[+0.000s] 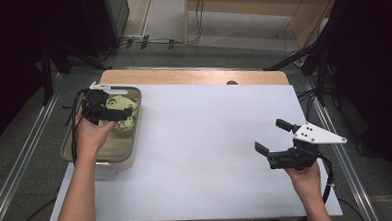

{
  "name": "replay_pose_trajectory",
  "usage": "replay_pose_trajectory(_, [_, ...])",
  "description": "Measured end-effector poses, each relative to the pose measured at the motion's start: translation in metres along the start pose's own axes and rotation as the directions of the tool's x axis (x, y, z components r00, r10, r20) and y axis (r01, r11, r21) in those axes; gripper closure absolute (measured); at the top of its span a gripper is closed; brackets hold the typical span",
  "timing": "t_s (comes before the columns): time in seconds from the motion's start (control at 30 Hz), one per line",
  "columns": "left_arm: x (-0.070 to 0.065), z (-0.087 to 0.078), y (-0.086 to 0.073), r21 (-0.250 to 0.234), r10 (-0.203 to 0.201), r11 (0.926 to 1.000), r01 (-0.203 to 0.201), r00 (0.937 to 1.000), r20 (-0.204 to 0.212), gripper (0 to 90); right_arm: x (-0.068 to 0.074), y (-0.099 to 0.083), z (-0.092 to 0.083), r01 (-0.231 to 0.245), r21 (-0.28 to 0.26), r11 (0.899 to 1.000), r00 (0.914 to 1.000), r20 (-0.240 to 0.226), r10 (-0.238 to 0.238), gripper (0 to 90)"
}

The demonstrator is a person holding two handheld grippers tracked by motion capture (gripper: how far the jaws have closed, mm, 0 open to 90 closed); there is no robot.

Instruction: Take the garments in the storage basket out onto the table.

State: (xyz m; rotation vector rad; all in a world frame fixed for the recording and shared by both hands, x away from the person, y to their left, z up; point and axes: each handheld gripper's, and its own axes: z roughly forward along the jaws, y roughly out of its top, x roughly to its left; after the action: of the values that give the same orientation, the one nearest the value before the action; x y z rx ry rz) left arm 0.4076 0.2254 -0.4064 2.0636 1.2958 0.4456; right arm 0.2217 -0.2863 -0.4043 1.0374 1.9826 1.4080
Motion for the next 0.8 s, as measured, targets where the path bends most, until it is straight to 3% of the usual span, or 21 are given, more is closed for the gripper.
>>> replay_pose_trajectory(0.17, [0.002, 0.005, 0.001, 0.014, -0.01, 0.9999, 0.01, 0.9999, -0.003, 0.0, 0.001, 0.0, 0.001, -0.002, 0.003, 1.0, 1.0, 0.003, 0.002, 0.0])
replay_pose_trajectory(0.43, [0.007, 0.011, 0.004, 0.042, -0.041, 0.9982, 0.044, 0.9979, -0.05, 0.0, 0.001, 0.0, 0.001, -0.005, 0.005, 1.0, 1.0, -0.001, 0.005, 0.0])
replay_pose_trajectory(0.8, [0.012, 0.027, 0.002, 0.113, -0.083, 0.9893, 0.092, 0.9932, -0.081, 0.0, 0.003, -0.001, 0.006, 0.003, 0.019, 1.0, 0.9998, -0.018, -0.003, 0.0])
